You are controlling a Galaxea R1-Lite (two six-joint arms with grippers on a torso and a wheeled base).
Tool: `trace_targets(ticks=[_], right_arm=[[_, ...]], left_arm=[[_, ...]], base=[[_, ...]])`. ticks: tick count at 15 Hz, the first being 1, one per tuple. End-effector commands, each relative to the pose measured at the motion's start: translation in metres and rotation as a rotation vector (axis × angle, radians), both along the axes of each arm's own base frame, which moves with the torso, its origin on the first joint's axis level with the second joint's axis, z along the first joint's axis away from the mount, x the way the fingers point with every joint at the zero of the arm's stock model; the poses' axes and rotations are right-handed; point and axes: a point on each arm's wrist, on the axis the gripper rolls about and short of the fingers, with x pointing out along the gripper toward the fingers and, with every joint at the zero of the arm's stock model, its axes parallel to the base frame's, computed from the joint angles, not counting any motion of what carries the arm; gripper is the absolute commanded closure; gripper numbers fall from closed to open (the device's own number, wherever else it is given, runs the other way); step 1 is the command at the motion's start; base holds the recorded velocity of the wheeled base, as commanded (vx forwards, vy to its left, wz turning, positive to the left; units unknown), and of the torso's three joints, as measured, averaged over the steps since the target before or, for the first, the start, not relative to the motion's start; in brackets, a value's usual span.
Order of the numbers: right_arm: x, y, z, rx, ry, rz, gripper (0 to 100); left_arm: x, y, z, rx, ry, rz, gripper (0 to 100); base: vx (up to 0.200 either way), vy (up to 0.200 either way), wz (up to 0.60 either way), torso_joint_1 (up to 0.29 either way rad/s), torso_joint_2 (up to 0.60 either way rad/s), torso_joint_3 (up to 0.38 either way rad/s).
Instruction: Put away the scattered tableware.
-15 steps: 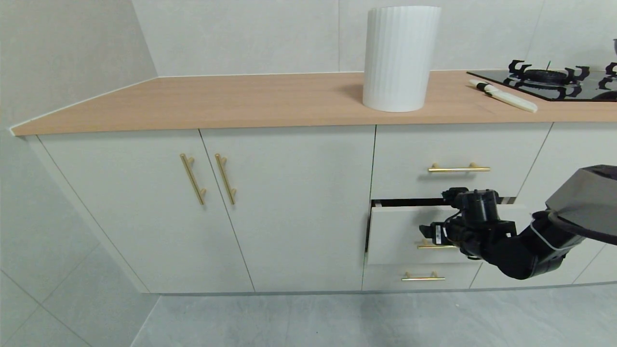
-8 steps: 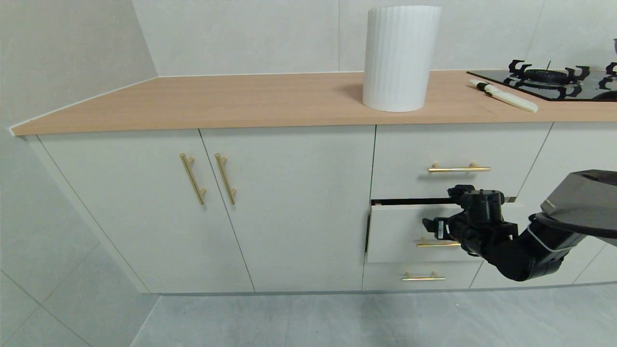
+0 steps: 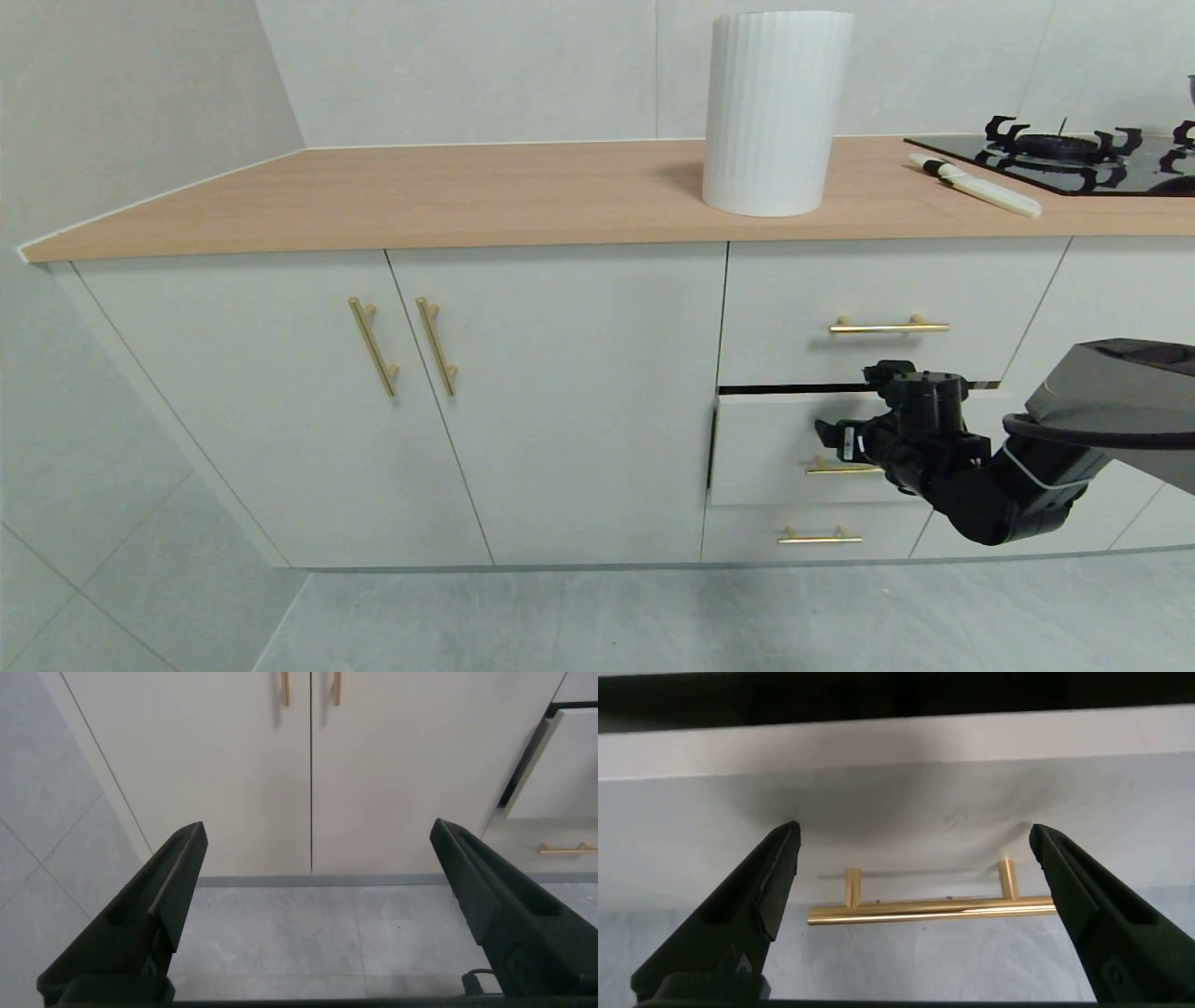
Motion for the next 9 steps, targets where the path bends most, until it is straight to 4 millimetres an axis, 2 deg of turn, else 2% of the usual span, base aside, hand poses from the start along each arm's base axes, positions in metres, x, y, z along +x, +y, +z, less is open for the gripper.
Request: trace_targets(ticks=[1,9], right_arm=[[0.004,0.000,-0.006,0.010,0.005,-0.006,0],[0.027,-0.003,-0.010,0.082,-0.047,-0.080,0]], left_arm=[[0.000,0.000,0.000,0.000,0.001,0.001,0],[0.000,0.000,0.000,0.000,0.001,0.001,0]], base=[[0.000,0.000,0.00,0.000,0.00,0.000],[0.000,0.000,0.00,0.000,0.00,0.000]])
